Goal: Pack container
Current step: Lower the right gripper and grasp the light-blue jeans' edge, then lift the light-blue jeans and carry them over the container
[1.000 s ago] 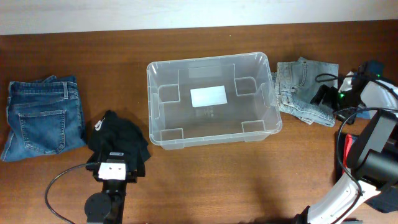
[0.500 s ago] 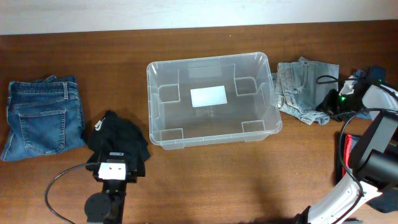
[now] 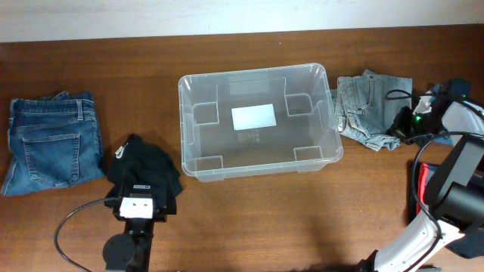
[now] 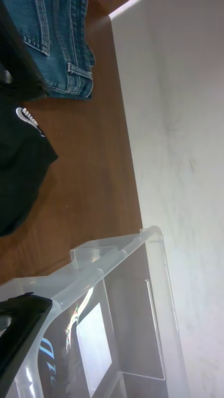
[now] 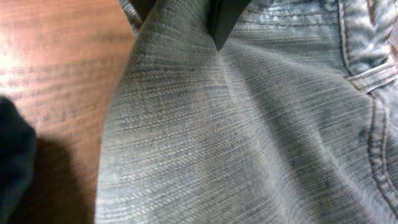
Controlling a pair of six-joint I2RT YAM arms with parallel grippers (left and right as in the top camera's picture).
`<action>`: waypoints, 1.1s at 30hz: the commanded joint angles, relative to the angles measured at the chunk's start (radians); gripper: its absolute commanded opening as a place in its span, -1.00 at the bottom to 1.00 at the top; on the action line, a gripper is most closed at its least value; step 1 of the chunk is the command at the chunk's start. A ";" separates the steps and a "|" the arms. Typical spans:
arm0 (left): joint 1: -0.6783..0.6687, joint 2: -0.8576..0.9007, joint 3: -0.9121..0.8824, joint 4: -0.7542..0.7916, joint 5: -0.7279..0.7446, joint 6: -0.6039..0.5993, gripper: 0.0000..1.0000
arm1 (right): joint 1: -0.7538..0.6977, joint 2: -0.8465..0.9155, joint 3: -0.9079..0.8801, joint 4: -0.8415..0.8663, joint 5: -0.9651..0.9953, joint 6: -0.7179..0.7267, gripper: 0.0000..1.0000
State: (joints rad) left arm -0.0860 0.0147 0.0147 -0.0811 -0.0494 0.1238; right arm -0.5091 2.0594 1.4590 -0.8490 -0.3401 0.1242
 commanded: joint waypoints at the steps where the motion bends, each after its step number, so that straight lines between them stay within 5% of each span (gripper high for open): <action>1: -0.005 -0.007 -0.005 0.000 0.001 0.005 0.99 | 0.003 0.010 0.108 -0.085 0.027 -0.033 -0.92; 23: -0.005 -0.007 -0.005 0.000 0.001 0.005 0.99 | 0.014 -0.026 0.735 -0.510 0.029 -0.090 -0.92; 33: -0.005 -0.007 -0.005 0.000 0.001 0.005 0.99 | 0.134 -0.055 1.005 -0.633 0.037 -0.120 -0.92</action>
State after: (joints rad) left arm -0.0860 0.0147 0.0147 -0.0811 -0.0494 0.1238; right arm -0.4282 2.0781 2.3631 -1.4723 -0.2779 0.0257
